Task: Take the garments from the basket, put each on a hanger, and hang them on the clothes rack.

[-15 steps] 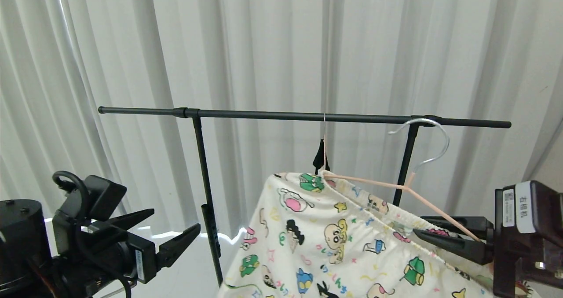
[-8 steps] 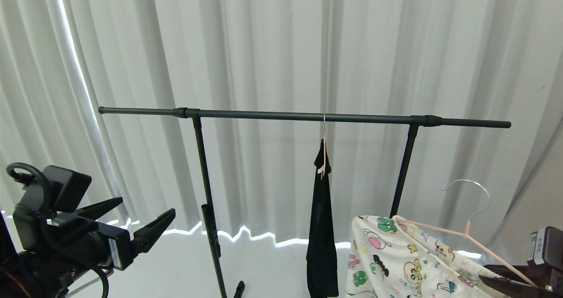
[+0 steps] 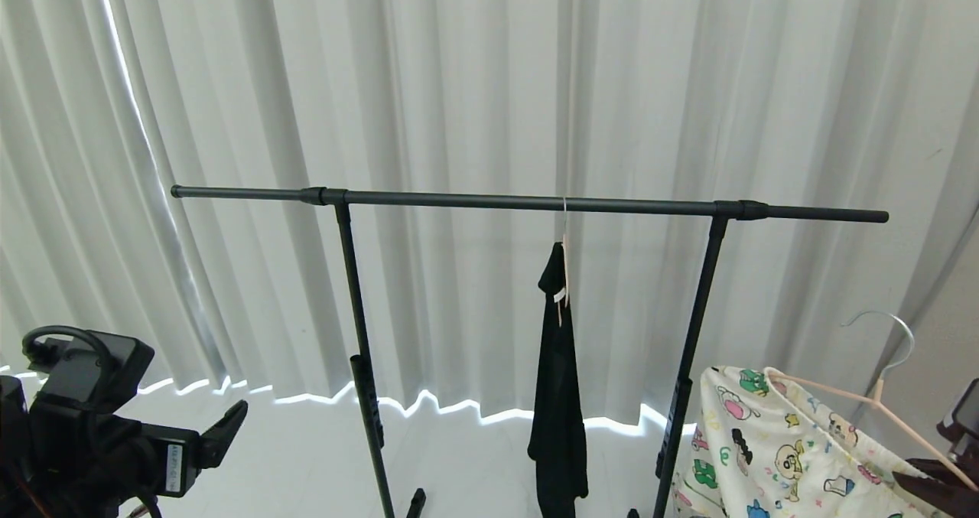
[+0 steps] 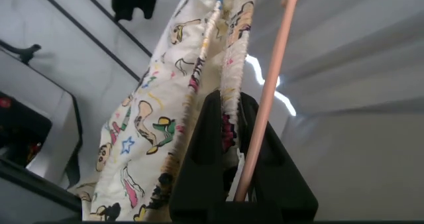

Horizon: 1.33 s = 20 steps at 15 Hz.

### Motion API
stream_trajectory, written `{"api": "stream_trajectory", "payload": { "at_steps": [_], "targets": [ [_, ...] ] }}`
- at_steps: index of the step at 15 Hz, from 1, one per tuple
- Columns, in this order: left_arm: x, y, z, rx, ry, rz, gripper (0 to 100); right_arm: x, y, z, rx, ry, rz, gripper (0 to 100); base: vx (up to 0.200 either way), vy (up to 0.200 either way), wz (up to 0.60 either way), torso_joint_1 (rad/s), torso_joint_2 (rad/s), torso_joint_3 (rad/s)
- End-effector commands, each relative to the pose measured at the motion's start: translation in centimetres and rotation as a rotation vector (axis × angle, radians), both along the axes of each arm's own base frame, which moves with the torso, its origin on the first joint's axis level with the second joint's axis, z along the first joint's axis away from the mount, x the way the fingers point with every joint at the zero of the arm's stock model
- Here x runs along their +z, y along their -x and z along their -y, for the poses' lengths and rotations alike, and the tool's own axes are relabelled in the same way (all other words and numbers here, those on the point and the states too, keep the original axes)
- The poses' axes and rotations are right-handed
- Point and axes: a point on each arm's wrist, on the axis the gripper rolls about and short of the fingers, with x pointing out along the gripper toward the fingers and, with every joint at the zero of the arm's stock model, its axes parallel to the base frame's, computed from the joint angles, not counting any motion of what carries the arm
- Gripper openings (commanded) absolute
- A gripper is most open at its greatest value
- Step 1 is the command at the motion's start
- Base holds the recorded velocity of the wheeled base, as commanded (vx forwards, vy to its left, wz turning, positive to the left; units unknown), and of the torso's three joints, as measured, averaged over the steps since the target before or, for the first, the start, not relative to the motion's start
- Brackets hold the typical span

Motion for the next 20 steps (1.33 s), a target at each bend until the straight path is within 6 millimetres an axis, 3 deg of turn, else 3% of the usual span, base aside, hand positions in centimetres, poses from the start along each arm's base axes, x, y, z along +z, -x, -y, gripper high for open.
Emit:
{"api": "stream_trajectory", "payload": {
  "at_steps": [1, 6, 11, 20],
  "targets": [
    [-0.4, 0.3, 0.0, 0.0, -0.001, -0.017, 100, 0.0, -0.5, -0.1, -0.021, -0.016, -0.019, 0, 0.0, 0.0, 0.0, 0.0, 0.0, 0.0],
    [-0.3, 0.2, 0.0, 0.0, -0.002, -0.008, 100, 0.3, -1.3, -0.3, -0.057, -0.052, -0.025, 0, 0.0, 0.0, 0.0, 0.0, 0.0, 0.0],
    [0.1, -0.2, 0.0, -0.001, -0.002, 0.004, 100, 0.9, -3.4, -0.8, -0.055, -0.064, 0.011, 0, 0.0, 0.0, 0.0, 0.0, 0.0, 0.0],
    [0.4, -0.2, 0.1, -0.006, 0.001, 0.021, 100, 2.4, -5.8, -1.5, -0.063, -0.1, 0.041, 0, 0.2, 0.0, 0.0, 0.001, 0.0, 0.003]
  ]
}}
